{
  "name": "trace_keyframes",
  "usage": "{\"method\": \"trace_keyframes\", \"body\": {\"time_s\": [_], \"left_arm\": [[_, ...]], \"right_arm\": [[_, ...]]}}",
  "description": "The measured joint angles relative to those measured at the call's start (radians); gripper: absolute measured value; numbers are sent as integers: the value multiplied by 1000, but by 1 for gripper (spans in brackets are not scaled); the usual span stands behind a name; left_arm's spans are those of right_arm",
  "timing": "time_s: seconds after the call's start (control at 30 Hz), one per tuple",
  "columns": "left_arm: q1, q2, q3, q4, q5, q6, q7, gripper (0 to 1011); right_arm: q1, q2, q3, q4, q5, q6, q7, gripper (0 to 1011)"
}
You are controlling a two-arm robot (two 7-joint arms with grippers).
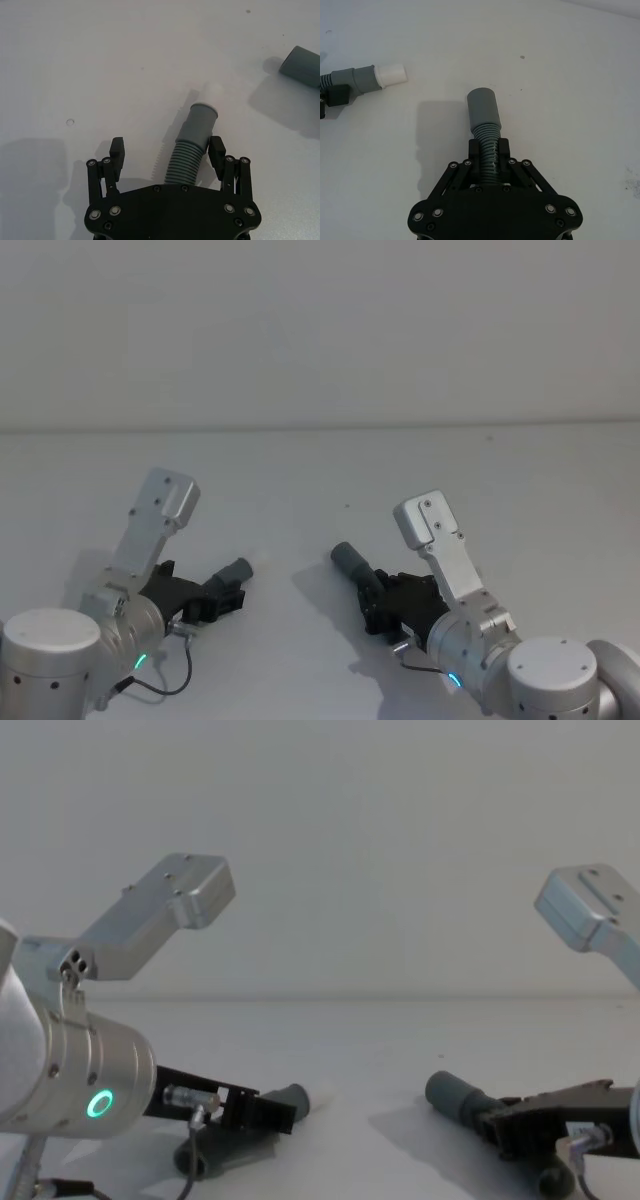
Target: Use both hands to pick up one end of the pipe from the table, align the ends, and insert them.
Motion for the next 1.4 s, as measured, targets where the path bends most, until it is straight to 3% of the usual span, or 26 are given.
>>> {"method": "trace_keyframes", "body": {"time_s": [0.13,0.33,0.4,0.97,1.4], "left_arm": [[4,-1,-2,0,1,-10,0,1001],[8,-3,-5,1,2,-21,0,906],[9,-3,-5,1,3,-23,0,811],[12,-5,-8,1,4,-35,0,316],[13,-5,-8,1,4,-37,0,262]], "right_arm": [[0,0,0,0,0,0,0,194],[0,0,0,0,0,0,0,194],[0,0,0,0,0,0,0,194],[0,0,0,0,0,0,0,194],[0,0,0,0,0,0,0,194]]}}
